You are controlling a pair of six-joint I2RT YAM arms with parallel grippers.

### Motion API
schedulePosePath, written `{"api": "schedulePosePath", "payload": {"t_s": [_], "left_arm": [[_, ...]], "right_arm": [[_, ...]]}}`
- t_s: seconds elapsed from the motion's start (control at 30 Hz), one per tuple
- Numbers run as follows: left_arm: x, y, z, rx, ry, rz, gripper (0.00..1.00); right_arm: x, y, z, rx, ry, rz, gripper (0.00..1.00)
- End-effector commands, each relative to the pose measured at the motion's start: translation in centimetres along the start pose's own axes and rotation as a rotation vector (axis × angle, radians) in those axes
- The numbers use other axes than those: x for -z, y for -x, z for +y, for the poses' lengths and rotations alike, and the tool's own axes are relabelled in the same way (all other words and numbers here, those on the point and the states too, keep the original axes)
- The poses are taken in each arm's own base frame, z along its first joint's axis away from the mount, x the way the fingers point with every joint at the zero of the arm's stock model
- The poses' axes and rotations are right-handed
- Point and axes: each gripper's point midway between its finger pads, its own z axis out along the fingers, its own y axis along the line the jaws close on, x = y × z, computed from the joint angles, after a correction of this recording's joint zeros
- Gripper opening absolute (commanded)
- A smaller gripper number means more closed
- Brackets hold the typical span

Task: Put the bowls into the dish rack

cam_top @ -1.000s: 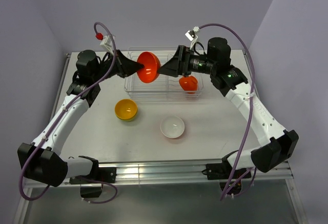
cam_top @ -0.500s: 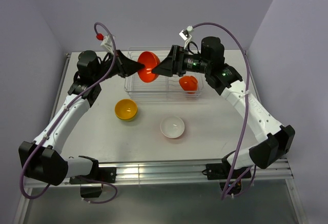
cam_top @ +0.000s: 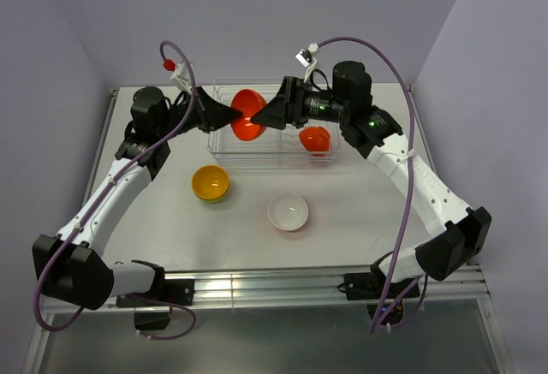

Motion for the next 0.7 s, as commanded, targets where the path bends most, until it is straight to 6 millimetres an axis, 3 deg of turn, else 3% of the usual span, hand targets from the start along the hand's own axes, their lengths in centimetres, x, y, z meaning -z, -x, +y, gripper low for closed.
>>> {"api": "schedulePosePath", "payload": {"t_s": [0.0,0.3,0.5,0.53,0.6,0.63,0.67], "left_arm": [[0.1,0.8,-1.3,-0.017,-0.045,-0.027,0.00],[0.1,0.6,-1.3,-0.009,-0.045,-0.027,0.00],[0.1,0.3,-1.2,-0.007,-0.043,-0.015,0.00],[0.1,0.3,-1.1,-0.006,-0.042,-0.014,0.00],[0.1,0.3,-1.0,-0.009,-0.037,-0.014,0.01],[0.1,0.2,-0.9,-0.010,-0.036,-0.012,0.03],[0.1,0.2,-0.9,-0.009,-0.036,-0.008,0.10]], "right_arm": [[0.1,1.3,1.8,0.069,0.047,-0.036,0.99],[-0.4,0.3,1.5,0.044,0.061,-0.009,0.77],[-0.5,0.3,1.7,0.047,0.073,-0.004,0.53],[-0.5,0.3,1.6,0.046,0.074,-0.002,0.43],[-0.5,0.3,1.6,0.049,0.076,-0.001,0.33],[-0.5,0.2,1.6,0.048,0.077,0.001,0.19],[-0.6,0.2,1.5,0.053,0.075,0.001,0.11]]}}
